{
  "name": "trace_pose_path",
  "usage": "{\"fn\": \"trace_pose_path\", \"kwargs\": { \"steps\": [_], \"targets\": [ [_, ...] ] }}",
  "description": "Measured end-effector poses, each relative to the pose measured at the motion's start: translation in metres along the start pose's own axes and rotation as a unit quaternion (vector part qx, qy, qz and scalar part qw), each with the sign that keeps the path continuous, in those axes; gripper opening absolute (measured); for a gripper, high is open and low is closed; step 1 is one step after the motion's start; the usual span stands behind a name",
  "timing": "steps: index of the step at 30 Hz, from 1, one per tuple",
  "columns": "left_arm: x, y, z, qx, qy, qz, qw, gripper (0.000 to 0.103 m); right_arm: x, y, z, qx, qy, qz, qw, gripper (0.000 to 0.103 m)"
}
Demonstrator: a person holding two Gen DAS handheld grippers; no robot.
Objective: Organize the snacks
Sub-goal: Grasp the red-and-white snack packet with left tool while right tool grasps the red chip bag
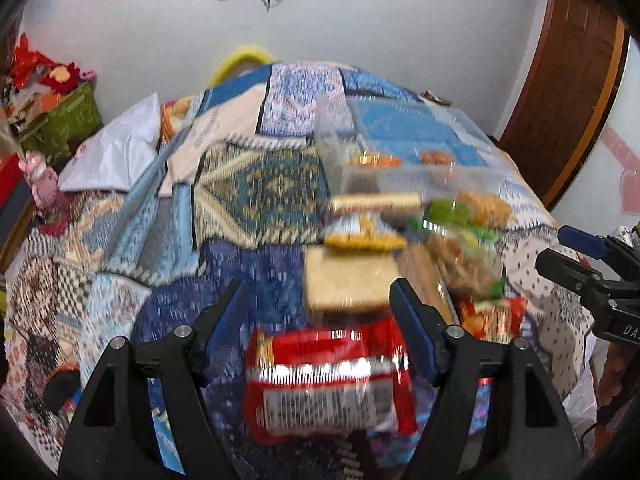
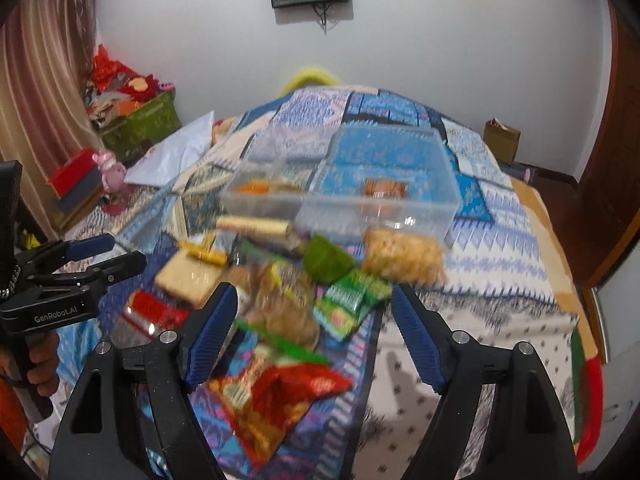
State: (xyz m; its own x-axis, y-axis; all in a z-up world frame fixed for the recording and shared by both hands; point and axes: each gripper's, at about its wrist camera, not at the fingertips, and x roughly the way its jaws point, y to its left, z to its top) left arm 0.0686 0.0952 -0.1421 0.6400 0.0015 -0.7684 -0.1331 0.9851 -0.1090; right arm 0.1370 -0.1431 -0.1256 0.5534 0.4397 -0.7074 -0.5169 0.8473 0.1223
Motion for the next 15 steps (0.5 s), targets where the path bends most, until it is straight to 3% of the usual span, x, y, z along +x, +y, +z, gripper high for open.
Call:
{"fn": "trace_pose_path", "kwargs": {
  "steps": [3, 5, 10, 15],
  "targets": [
    [0.004, 0.004, -0.014, -0.011, 0.019, -0.001, 0.9998, 0.073, 0.004, 0.004, -0.012, 0.007, 0.016, 0.01, 1.0, 0.077],
    [0.006, 0.006, -0.021, -0.017, 0.029, 0.001, 0.9994, 0.081, 0.008, 0.007, -0.02, 0.006, 0.026, 0.008, 1.0, 0.077],
    [0.006, 0.004, -0.04, -0.009, 0.03, 0.003, 0.9995, 0.083, 0.018, 0.011, -0.037, 0.011, 0.048, 0.009, 0.999, 0.077],
    [0.019, 0.001, -0.051, -0.003, 0.057, -0.002, 0.9984, 0.085, 0.027, 0.011, -0.047, 0.028, 0.066, 0.015, 0.997, 0.077]
  ]
}}
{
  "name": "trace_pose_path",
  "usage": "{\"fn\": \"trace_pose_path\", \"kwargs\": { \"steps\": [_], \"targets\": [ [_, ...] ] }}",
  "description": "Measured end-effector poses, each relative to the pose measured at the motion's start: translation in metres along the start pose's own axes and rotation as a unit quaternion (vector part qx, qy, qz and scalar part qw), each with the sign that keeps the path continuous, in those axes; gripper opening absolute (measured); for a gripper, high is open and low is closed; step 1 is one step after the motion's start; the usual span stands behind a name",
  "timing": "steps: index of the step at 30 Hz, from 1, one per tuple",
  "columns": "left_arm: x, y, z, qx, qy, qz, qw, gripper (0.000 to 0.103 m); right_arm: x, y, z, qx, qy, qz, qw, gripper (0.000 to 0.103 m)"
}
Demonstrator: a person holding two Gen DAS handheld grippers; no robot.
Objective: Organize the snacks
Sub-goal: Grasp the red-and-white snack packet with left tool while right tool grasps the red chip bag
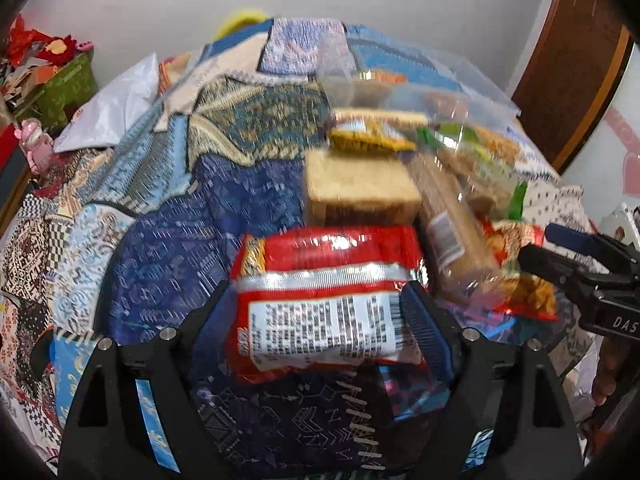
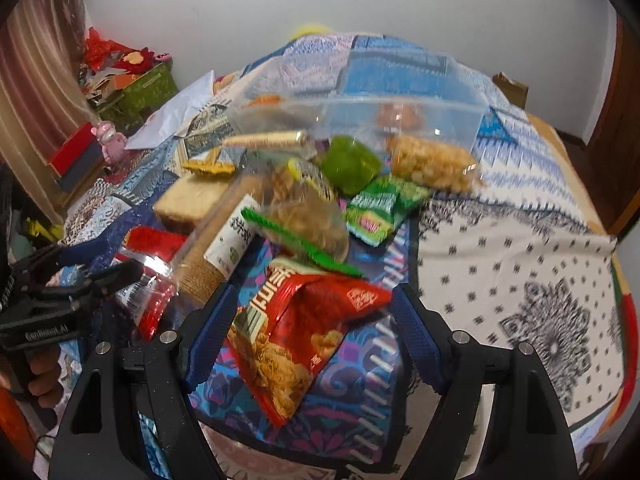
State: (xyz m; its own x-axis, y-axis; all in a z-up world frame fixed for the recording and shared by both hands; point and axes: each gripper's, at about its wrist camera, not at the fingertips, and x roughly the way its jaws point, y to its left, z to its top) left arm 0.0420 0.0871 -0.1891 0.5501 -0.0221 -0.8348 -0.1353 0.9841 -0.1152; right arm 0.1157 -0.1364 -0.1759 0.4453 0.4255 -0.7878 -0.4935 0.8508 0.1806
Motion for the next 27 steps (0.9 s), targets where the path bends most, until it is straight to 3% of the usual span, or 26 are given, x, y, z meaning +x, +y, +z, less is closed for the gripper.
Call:
{"fn": "trace_pose_path", "kwargs": {
  "steps": [2, 4, 11, 17, 22, 24, 27],
  "targets": [
    [0.007, -0.002, -0.003, 0.001, 0.003, -0.003, 1.0, 0.098, 0.001, 0.001, 0.0, -0.002, 0.0, 0.0, 1.0, 0.079],
    [0.014, -0.004, -0.005, 0.011, 0.004, -0.006, 0.9999, 0.103, 0.003, 0.001, 0.0, -0.006, 0.002, -0.002, 1.0, 0.082],
    [0.024, 0.001, -0.001, -0.014, -0.002, -0.02, 0.9997, 0.103, 0.016, -0.006, -0.004, 0.024, 0.023, 0.032, 0.999, 0.084],
    [0.027, 0.001, 0.002, -0.012, -0.009, -0.021, 0.9997, 0.102, 0.019, 0.003, -0.003, 0.006, 0.022, 0.02, 1.0, 0.084],
    [0.021, 0.003, -0.001, -0.01, -0.014, -0.017, 0.9997, 0.083, 0.013, -0.004, -0.003, 0.019, 0.018, 0.038, 0.999, 0.063],
    [0.017, 0.005, -0.003, -0.006, -0.017, -0.02, 0.9996, 0.08, 0.011, -0.006, -0.003, 0.022, 0.014, 0.038, 0.999, 0.054],
    [0.011, 0.006, -0.007, -0.004, -0.02, -0.022, 0.9995, 0.077, 0.007, -0.011, -0.004, 0.025, 0.008, 0.037, 0.999, 0.05]
  ]
}}
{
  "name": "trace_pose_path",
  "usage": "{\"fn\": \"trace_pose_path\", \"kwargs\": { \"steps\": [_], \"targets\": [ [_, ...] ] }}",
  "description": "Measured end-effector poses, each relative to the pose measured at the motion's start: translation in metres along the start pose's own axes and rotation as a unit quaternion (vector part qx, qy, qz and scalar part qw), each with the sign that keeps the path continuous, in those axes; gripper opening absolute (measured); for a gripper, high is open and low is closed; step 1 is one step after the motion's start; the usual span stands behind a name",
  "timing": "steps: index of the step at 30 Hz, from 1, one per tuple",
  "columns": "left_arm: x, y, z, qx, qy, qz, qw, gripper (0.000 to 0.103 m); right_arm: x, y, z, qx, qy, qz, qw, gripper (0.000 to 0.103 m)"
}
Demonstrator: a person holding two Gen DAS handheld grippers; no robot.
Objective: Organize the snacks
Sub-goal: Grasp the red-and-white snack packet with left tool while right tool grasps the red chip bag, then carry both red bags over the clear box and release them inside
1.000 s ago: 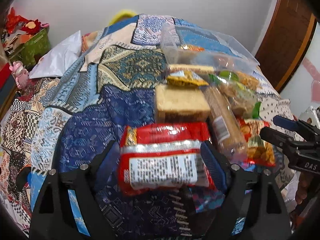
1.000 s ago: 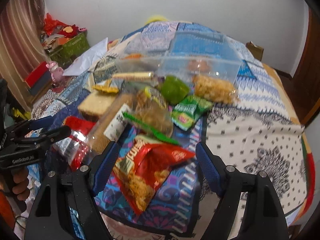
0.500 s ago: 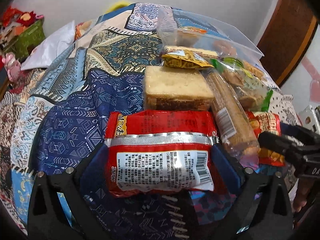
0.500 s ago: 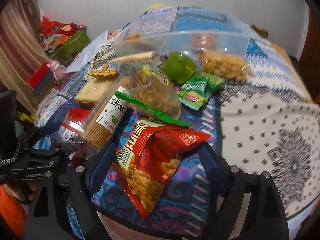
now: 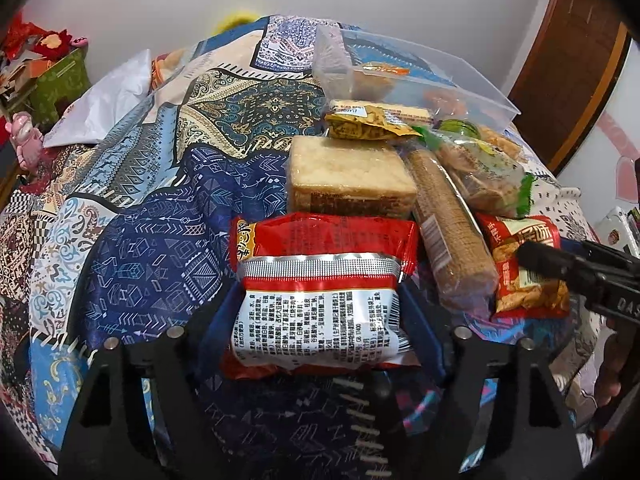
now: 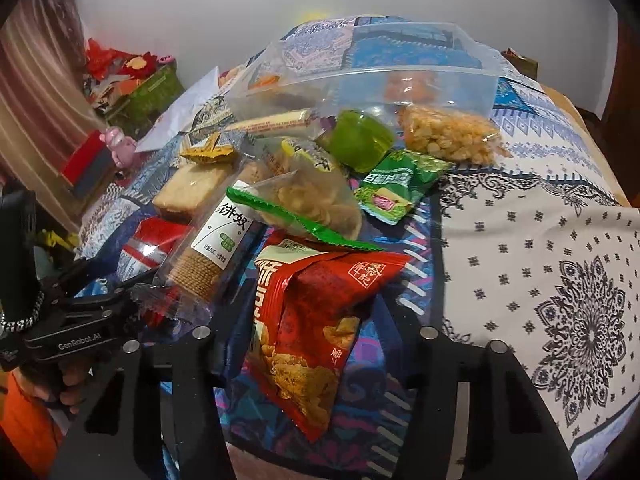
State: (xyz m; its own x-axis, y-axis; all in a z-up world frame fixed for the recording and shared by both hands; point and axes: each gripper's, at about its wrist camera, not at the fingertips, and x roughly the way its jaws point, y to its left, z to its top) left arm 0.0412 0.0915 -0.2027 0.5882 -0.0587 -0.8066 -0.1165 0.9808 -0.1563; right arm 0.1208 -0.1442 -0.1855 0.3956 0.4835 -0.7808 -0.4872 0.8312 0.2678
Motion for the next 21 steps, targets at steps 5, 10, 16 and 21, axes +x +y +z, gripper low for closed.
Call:
{"fn": "trace_pose_path", "kwargs": {
  "steps": [5, 10, 16, 21],
  "targets": [
    [-0.013, 0.003, 0.001, -0.011, -0.01, 0.007, 0.9999, 0.076, -0.009, -0.002, -0.001, -0.004, -0.011, -0.009, 1.0, 0.048],
    [-0.033, 0.004, 0.012, -0.015, -0.039, 0.009, 0.9991, 0.076, -0.023, -0.004, 0.004, -0.007, -0.029, -0.012, 0.999, 0.044],
    [-0.058, -0.004, 0.036, -0.01, -0.084, 0.006, 0.9964, 0.076, -0.038, -0.007, 0.014, -0.008, -0.052, -0.012, 0.999, 0.044],
    [-0.066, -0.021, 0.06, 0.007, -0.112, -0.003, 0.9936, 0.076, -0.053, -0.011, 0.028, -0.007, -0.082, -0.012, 0.997, 0.044]
  ]
}}
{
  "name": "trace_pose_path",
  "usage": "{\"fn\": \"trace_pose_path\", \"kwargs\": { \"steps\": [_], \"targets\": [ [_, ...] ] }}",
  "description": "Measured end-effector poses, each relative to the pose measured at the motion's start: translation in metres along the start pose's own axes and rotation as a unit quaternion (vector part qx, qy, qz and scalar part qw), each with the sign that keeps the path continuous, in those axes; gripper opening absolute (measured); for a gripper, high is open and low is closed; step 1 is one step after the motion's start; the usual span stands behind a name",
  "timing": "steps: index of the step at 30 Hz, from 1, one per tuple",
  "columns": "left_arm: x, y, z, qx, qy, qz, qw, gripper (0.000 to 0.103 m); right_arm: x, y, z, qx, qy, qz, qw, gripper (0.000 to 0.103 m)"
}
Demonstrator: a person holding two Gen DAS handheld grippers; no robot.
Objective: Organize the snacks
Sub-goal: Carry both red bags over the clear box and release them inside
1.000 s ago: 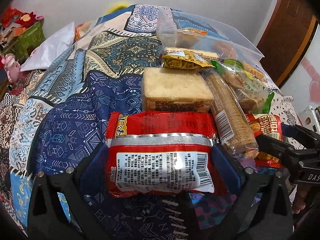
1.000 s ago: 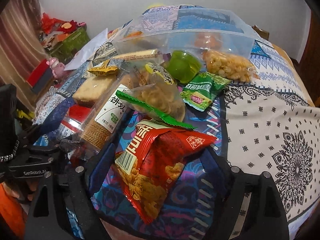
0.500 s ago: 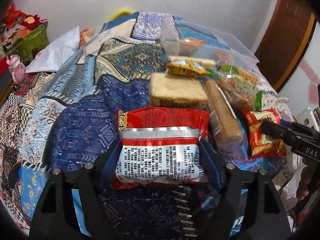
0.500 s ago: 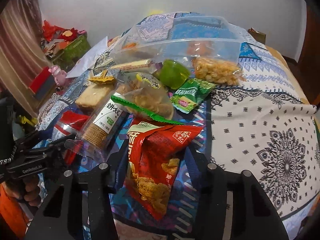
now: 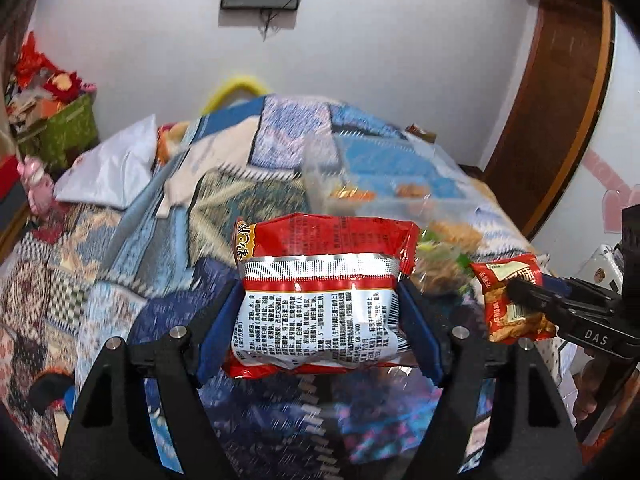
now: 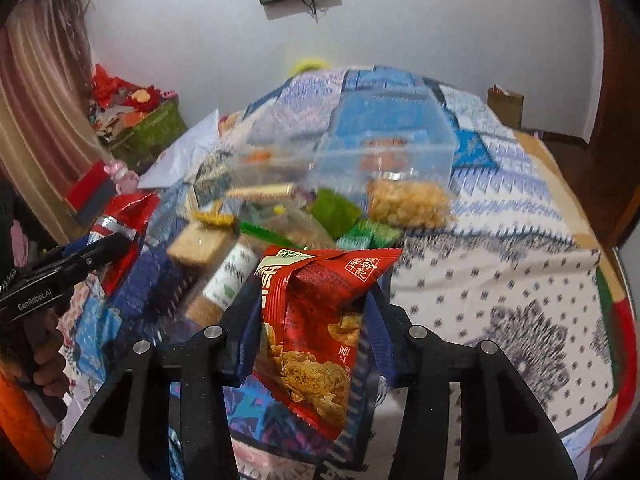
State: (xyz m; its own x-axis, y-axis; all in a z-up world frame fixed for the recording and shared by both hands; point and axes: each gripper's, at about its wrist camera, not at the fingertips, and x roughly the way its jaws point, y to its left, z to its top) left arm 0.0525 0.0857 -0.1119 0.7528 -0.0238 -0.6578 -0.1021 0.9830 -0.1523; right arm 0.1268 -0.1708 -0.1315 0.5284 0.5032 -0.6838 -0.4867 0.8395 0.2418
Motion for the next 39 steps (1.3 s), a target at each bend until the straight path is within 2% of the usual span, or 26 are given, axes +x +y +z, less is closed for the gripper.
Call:
{"fn": "trace_pose_path", "kwargs": {
  "steps": [8, 14, 20, 24, 32, 39],
  "targets": [
    [0.019, -0.022, 0.038, 0.005, -0.02, -0.016, 0.9997, 0.076, -0.011, -0.007, 0.045, -0.003, -0.058, -0.009, 0.998, 0.044],
    [0.044, -0.035, 0.063, 0.01, -0.023, -0.022, 0.9994, 0.076, -0.002, -0.018, 0.074, -0.005, -0.077, -0.019, 0.997, 0.044],
    [0.08, -0.044, 0.089, 0.005, -0.016, -0.028, 0.9995, 0.076, 0.024, -0.028, 0.092, -0.012, -0.075, -0.034, 0.997, 0.044],
    [0.108, -0.048, 0.102, -0.003, -0.001, -0.029, 0.9996, 0.076, 0.045, -0.04, 0.106, 0.0, -0.061, -0.029, 0.998, 0.044],
    [0.159, -0.056, 0.106, -0.007, 0.039, -0.025, 0.9989, 0.076, 0.075, -0.057, 0.123, 0.014, -0.048, -0.044, 0.998, 0.044],
    [0.193, -0.062, 0.111, -0.005, 0.065, -0.021, 0.9977, 0.076, 0.101, -0.065, 0.125, 0.006, -0.018, -0.06, 0.998, 0.044]
  ]
}}
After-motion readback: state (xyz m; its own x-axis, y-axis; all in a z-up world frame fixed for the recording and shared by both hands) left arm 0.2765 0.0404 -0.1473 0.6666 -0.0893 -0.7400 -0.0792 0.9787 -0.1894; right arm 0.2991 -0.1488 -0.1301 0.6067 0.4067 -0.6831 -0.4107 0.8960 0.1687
